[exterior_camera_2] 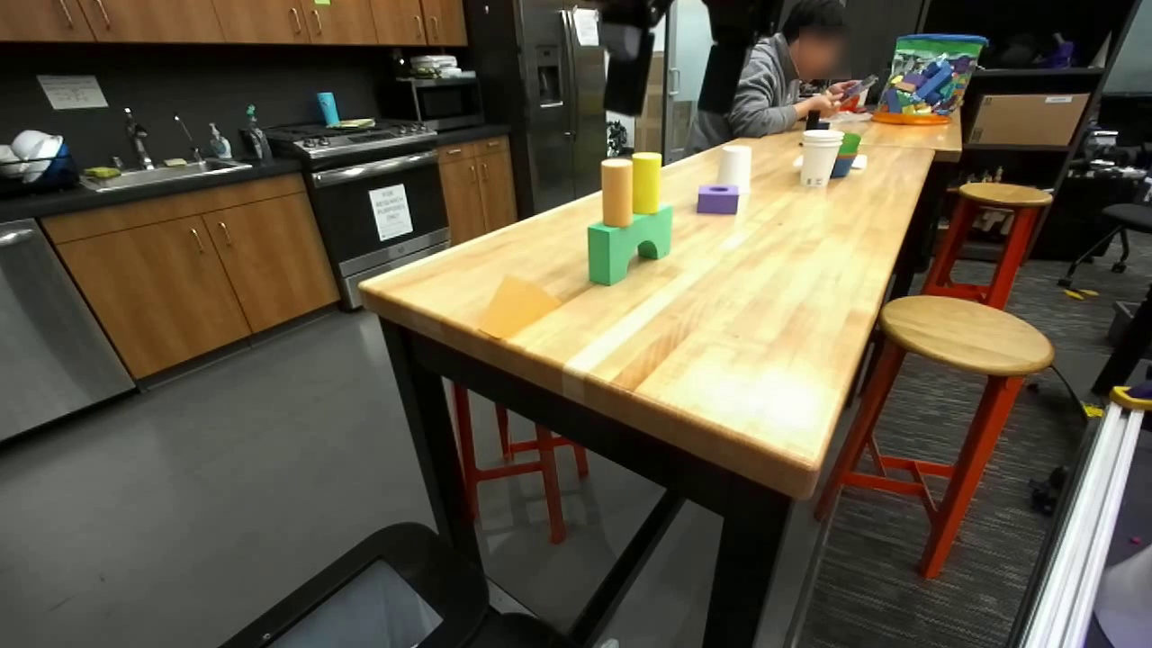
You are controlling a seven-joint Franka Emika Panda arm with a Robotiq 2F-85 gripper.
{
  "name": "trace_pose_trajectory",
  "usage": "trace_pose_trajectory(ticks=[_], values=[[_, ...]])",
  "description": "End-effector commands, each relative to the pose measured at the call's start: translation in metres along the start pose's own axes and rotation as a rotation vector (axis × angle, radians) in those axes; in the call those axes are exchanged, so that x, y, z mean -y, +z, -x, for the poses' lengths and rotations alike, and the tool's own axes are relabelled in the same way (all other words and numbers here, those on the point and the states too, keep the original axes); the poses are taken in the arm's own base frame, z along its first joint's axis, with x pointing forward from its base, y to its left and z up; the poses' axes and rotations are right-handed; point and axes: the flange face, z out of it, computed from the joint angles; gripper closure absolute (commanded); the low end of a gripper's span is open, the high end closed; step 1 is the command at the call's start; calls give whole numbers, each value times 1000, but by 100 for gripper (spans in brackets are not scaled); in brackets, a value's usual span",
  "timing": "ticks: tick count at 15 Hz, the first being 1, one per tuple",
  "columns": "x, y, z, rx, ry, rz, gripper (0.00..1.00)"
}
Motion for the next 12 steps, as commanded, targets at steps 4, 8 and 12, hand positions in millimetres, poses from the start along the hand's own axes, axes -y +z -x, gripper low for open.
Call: trace_pose_trajectory(ticks=[4,8,12], values=[[0,-1,-3,-4,2,-2,0],[-1,9,-33,-19,53,-37,0],[-3,31,-81,-54,129,-76,0]])
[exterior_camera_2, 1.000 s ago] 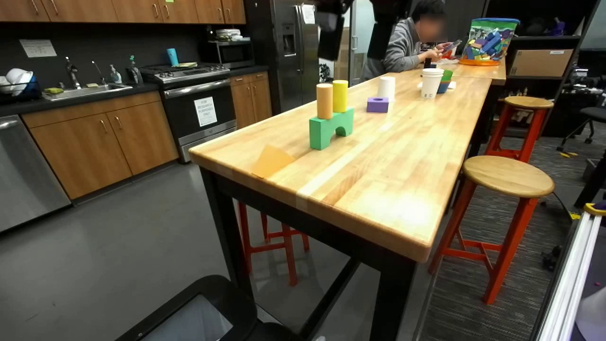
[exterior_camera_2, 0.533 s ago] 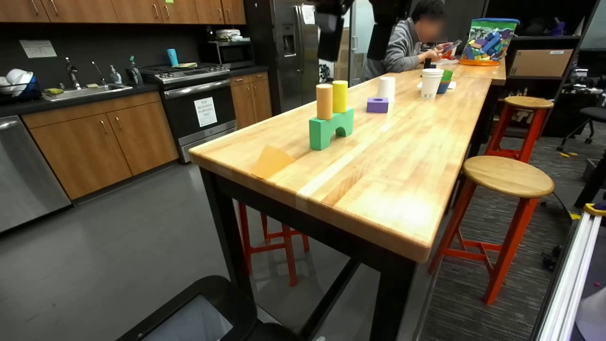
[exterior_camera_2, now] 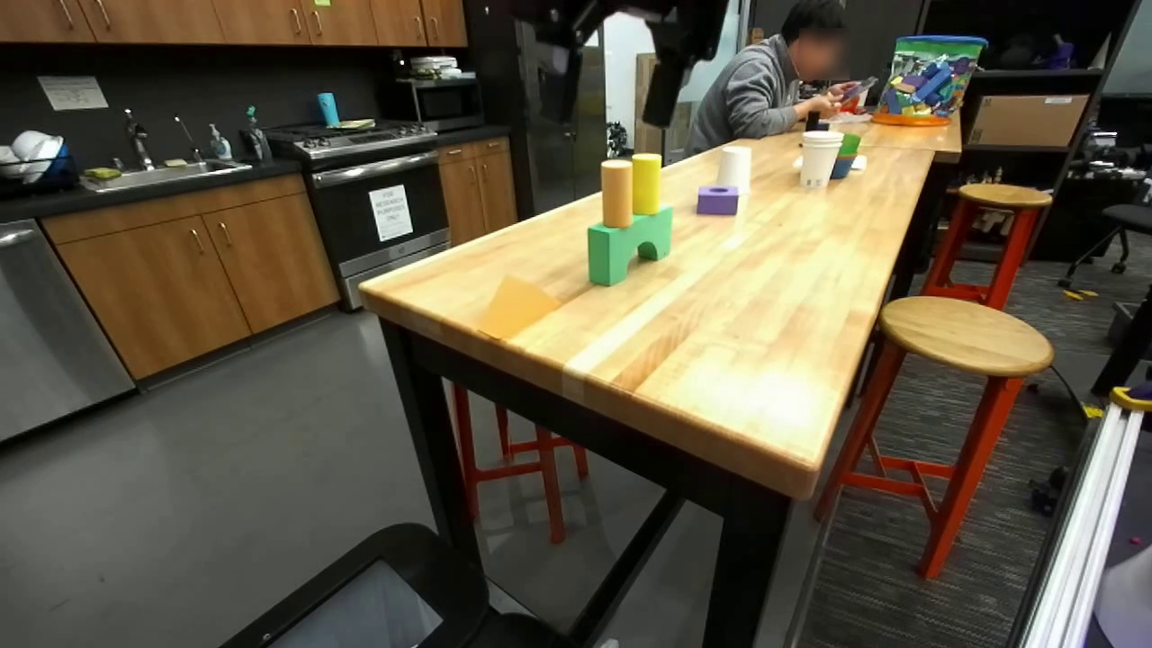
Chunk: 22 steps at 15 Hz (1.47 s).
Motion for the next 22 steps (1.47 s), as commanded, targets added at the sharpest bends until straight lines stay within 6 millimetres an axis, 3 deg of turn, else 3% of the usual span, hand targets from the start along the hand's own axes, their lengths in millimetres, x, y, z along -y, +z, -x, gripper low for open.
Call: trace_pose_trajectory(ticks=[1,6,8,17,22], values=[[4,24,-57,-5,110,-48,0],[23,49,-129,-23,262,-96,0],[31,55,-147,-12,307,-95,0],[57,65,-199,-10,519,-156,0],[70,82,-229,-7,668,-195,0]])
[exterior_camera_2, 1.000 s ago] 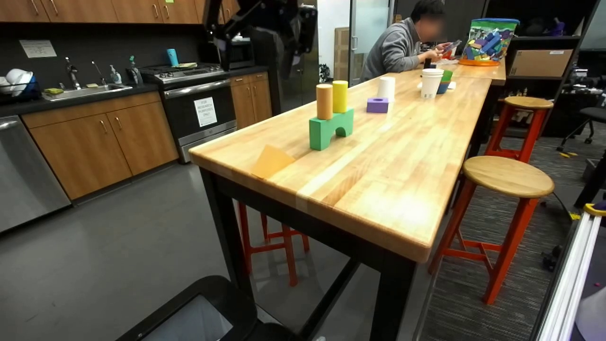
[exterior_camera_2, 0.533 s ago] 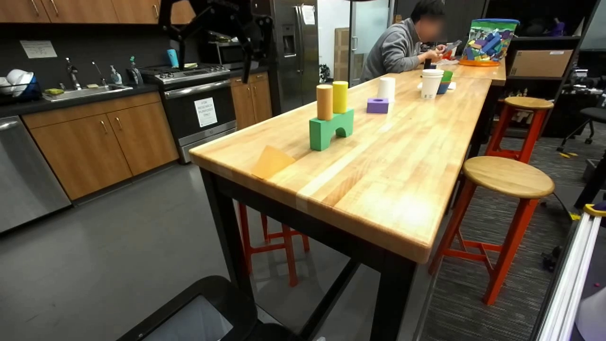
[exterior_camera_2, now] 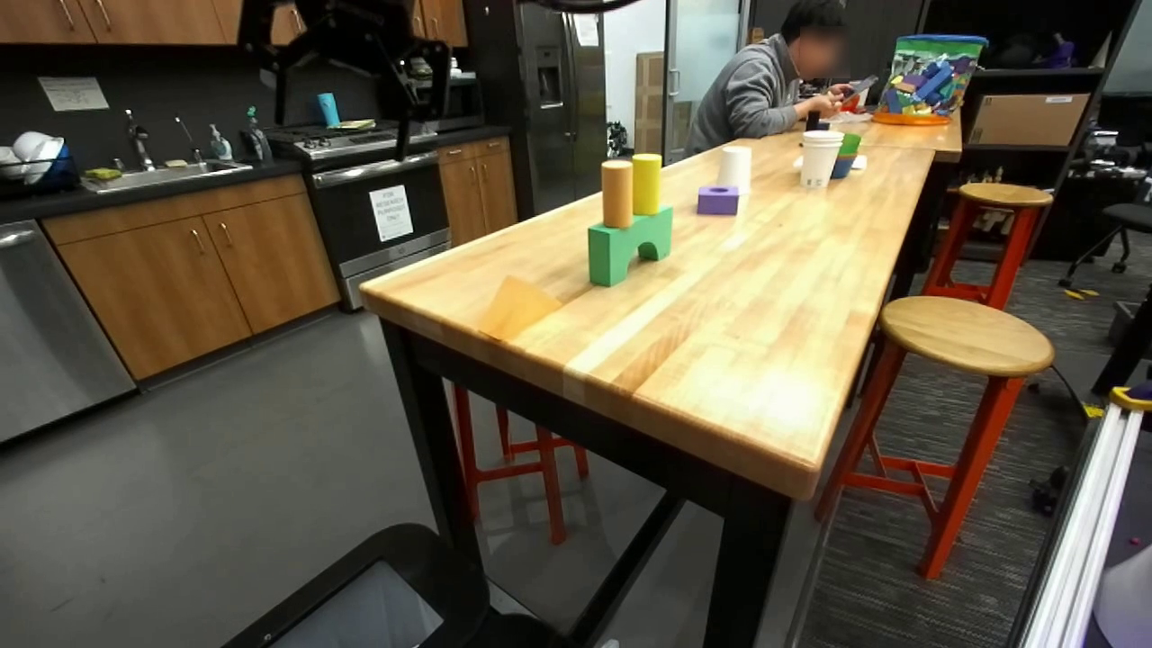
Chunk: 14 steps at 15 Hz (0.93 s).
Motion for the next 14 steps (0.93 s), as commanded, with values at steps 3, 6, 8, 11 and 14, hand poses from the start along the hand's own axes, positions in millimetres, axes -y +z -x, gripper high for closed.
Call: trace_pose_trajectory(ticks=[3,6,8,11,14], values=[[23,25,-15,10,139,-25,0],[22,32,-11,10,199,-10,0],[20,38,-9,19,203,-21,0],[18,42,-4,5,193,-34,0],[14,43,2,0,198,-24,0]])
